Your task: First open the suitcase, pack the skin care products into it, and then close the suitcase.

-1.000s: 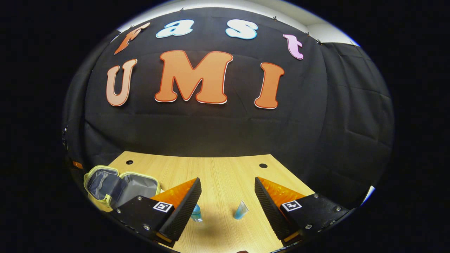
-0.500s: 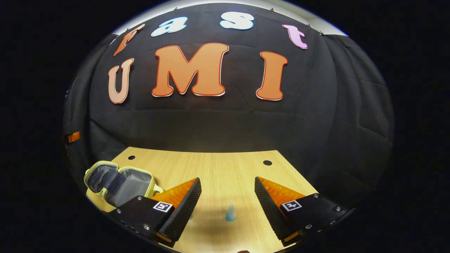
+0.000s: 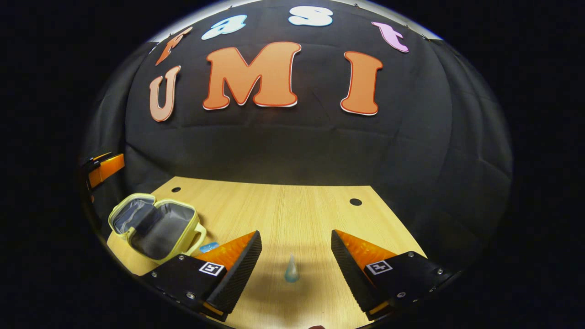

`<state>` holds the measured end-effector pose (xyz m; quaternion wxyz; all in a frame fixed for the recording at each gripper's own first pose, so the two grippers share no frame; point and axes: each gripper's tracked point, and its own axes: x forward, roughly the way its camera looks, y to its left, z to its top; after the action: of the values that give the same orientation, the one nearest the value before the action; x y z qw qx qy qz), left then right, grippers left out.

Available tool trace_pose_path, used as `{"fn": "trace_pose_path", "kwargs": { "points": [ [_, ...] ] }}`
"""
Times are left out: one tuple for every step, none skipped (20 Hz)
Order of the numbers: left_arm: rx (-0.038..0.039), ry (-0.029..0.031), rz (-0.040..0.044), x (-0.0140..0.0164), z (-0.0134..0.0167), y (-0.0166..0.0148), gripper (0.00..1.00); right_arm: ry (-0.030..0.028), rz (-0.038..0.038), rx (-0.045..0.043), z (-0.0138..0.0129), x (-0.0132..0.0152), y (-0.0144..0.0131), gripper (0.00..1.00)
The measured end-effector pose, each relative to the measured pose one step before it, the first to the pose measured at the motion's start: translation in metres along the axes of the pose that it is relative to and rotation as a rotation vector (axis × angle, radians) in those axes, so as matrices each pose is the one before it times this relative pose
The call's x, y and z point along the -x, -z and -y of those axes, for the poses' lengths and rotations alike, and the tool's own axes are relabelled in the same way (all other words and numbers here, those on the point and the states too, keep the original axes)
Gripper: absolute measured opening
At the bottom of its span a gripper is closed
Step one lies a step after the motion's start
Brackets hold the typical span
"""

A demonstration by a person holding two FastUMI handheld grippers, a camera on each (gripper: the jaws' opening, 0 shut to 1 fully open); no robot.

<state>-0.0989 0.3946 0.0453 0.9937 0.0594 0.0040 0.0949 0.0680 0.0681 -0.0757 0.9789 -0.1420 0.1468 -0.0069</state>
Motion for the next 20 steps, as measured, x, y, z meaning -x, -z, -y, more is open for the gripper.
{"fn": "trace_pose_path", "kwargs": {
  "points": [
    [0.01158, 0.03110, -0.02420, 0.00484, 0.00611, 0.00468, 0.98, 0.00149, -0.00840, 0.01082, 0.00414, 0.00020, 0.00542, 0.97],
    [0.02299, 0.02730, -0.03426, 0.00463, 0.00279, 0.00526, 0.98, -0.00034, -0.00791, 0.00339, 0.00274, -0.00062, 0.00397, 0.97],
    [0.02884, 0.02441, -0.03342, 0.00139, 0.00694, 0.00700, 0.98, -0.00082, -0.00726, -0.00269, 0.00057, -0.00127, 0.00285, 0.97],
    [0.02756, 0.02661, -0.02669, -0.00227, 0.01120, 0.01179, 0.98, 0.00108, -0.00392, -0.00537, 0.00230, -0.00097, 0.00223, 0.97],
    [0.00825, 0.03073, -0.02627, 0.00208, 0.01351, 0.00851, 0.98, 0.00241, -0.00018, -0.00473, 0.00354, -0.00033, 0.00030, 0.97],
    [-0.01901, 0.01072, -0.02576, 0.00153, 0.01563, 0.01485, 0.98, 0.00226, 0.00023, -0.00175, 0.00189, -0.00043, 0.00024, 0.97],
    [-0.03002, 0.01081, -0.02575, -0.00096, 0.01215, 0.01312, 0.98, 0.00223, 0.00007, -0.00027, 0.00236, -0.00067, 0.00047, 0.97],
    [-0.01939, 0.02122, -0.02251, -0.00466, 0.01965, 0.01908, 0.98, 0.00079, 0.00114, 0.00053, 0.00198, 0.00007, 0.00045, 0.97],
    [-0.00960, 0.02456, -0.02174, 0.00033, 0.01270, 0.01244, 0.98, 0.00112, -0.00209, 0.00176, 0.00194, -0.00009, 0.00071, 0.97],
    [-0.01060, 0.02613, -0.02016, -0.00081, 0.01605, 0.01190, 0.98, 0.00116, -0.00474, 0.00096, 0.00243, -0.00013, 0.00197, 0.97],
    [-0.01342, 0.02124, -0.02130, -0.00100, 0.01285, 0.00998, 0.98, 0.00123, -0.00378, -0.00022, 0.00187, -0.00030, 0.00185, 0.97],
    [-0.01295, 0.01855, -0.01991, -0.00149, 0.01164, 0.00966, 0.98, 0.00265, -0.00441, -0.00018, 0.00366, 0.00027, 0.00197, 0.97],
    [-0.00918, 0.01134, -0.01464, -0.00426, 0.00844, 0.00834, 0.98, 0.00452, -0.00536, -0.00038, 0.00230, 0.00132, 0.00338, 0.97],
    [-0.00784, 0.01053, -0.01027, -0.00903, 0.00692, 0.00699, 0.98, 0.00446, -0.00724, -0.00123, 0.00324, -0.00049, 0.00327, 0.97],
    [-0.00863, 0.00043, -0.00999, -0.00920, 0.00480, 0.00626, 0.98, 0.00429, -0.00907, -0.00266, 0.00375, -0.00031, 0.00372, 0.97],
    [-0.01155, 0.00379, -0.00977, -0.00948, 0.00491, 0.00666, 0.99, 0.00319, -0.01091, -0.00211, 0.00282, 0.00005, 0.00357, 0.97],
    [-0.01269, 0.00169, -0.00889, -0.00956, 0.00487, 0.00522, 0.99, 0.00379, -0.00998, -0.00137, 0.00365, -0.00042, 0.00328, 0.97],
    [-0.01097, -0.00068, -0.00623, -0.00935, 0.00437, 0.00503, 0.98, 0.00626, -0.00722, 0.00070, 0.00375, 0.00012, 0.00346, 0.97],
    [-0.00879, -0.00018, -0.00272, -0.00901, 0.00257, 0.00232, 0.98, 0.00634, -0.00506, 0.00315, 0.00365, -0.00033, 0.00176, 0.97],
    [-0.00270, -0.00909, -0.00585, -0.00950, -0.00033, 0.00365, 0.98, 0.00444, -0.00192, 0.00465, 0.00377, 0.00036, 0.00100, 0.97]
  ]
}}
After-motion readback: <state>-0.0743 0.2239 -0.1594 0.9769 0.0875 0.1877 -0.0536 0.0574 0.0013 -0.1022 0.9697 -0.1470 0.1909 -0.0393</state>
